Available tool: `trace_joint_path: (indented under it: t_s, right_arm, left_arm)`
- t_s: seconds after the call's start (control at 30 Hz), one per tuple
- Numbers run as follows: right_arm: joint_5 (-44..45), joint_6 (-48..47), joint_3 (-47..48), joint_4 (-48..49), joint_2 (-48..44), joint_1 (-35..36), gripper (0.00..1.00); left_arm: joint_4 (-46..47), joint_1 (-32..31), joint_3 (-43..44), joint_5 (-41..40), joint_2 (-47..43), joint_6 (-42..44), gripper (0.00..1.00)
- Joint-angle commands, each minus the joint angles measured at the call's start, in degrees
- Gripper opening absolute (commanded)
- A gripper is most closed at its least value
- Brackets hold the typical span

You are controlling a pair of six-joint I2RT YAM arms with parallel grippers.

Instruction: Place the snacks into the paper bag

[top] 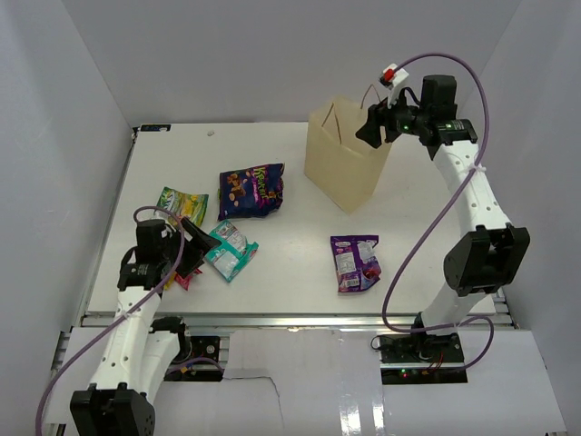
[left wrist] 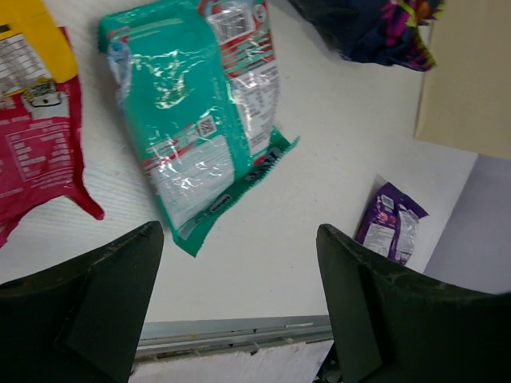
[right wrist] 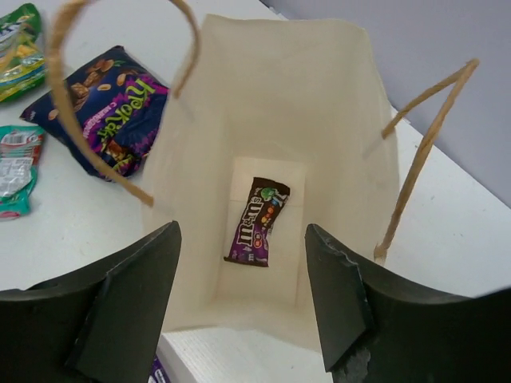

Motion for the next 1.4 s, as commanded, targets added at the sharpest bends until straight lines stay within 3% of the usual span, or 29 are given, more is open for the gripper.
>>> trace_joint_path:
  t_s: [0.0,0.1,0.37,0.53,0.6,0.77,1.03,1.37]
  right_arm:
    - [-7.04,-3.95,0.13,-3.29,-7.48,-1.44,0.7]
    - [-11.37,-8.17,-5.94,-8.91,-13.01,-2.67,0.72]
    - [-10.85,-17.42,-25.36,-14.3,-26.46,-2.76,0.73]
    - [-11.9,-16.98,-31.08,-13.86,-28.41,-2.76,0.73]
    - [-12.25,-16.98,-31.7,-13.86,-28.32,-2.76,0.73]
    - [-13.57,-18.12,-32.41,-14.39,-27.35,-2.76,0.73]
    - [-14.1,-20.58,-34.52,-15.53,-27.35,-2.76,0.73]
    - [-16.03,-22.07,-34.96,-17.28,-28.06,-2.76,0.73]
  left_arm:
    - [-2.95,0.3,0.38,-6.28,2.53,-1.17,0.87]
    - [-3.47,0.3,1.17,-9.08,4.99,-1.43,0.84]
    - [-18.84,0.3,8.28,-23.59,13.25,-6.35,0.79]
    - [-26.06,0.3,9.0,-25.36,12.21,-18.99,0.8]
    - [-26.41,0.3,7.42,-24.92,11.94,-27.13,0.81]
    - [-20.45,0.3,3.81,-24.13,17.55,-35.09,0.8]
    - [-14.9,0.57,6.62,-26.15,26.61,-36.24,0.78]
    - [-14.02,1.53,6.27,-26.86,27.06,-35.36,0.76]
